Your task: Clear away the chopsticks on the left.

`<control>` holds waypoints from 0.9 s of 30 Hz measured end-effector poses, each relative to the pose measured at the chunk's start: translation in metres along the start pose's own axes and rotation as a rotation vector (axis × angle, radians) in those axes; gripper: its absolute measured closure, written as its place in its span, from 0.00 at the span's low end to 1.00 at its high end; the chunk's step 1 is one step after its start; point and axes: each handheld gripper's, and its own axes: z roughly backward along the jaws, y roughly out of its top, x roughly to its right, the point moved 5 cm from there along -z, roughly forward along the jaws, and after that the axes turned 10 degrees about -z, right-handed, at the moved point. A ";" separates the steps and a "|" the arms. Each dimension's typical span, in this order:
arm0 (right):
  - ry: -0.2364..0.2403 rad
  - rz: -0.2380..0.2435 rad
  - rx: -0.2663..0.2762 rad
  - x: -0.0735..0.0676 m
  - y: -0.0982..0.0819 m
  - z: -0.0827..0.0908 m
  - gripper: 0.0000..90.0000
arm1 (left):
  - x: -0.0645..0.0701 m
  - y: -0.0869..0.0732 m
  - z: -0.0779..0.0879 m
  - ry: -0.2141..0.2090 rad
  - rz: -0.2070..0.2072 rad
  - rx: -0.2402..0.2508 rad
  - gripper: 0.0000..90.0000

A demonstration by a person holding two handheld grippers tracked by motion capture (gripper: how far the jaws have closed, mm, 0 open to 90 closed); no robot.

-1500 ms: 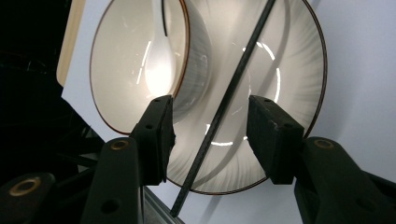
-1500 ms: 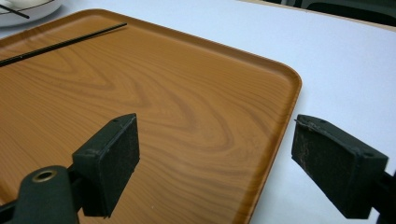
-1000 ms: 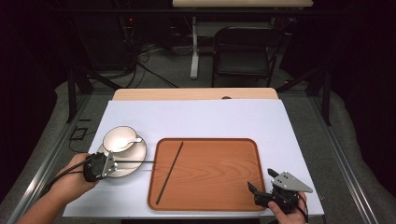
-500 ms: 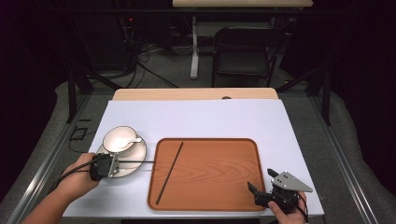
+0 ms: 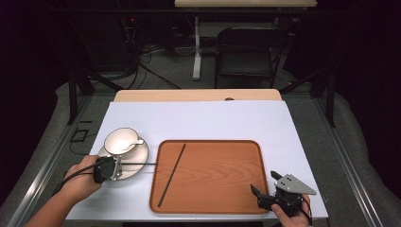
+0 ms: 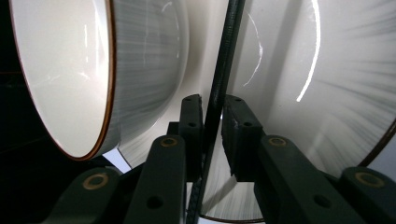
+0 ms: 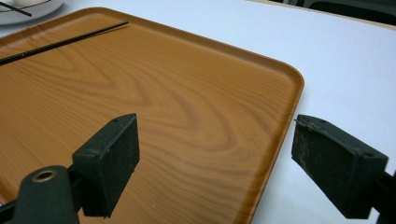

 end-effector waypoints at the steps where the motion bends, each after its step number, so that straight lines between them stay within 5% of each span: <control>1: 0.000 0.000 0.000 0.000 0.000 0.000 0.16 | 0.000 0.000 0.000 0.000 0.000 0.000 0.91; 12: 0.000 0.000 0.000 0.000 0.000 0.000 0.16 | 0.000 -0.003 0.009 -0.009 -0.035 -0.018 0.95; 23: -0.003 -0.002 -0.001 0.000 0.000 0.000 0.16 | -0.015 -0.006 0.045 -0.015 0.094 0.064 0.95; 27: -0.003 -0.002 -0.001 0.000 0.000 0.000 0.16 | -0.020 -0.004 0.053 -0.008 0.100 0.075 0.95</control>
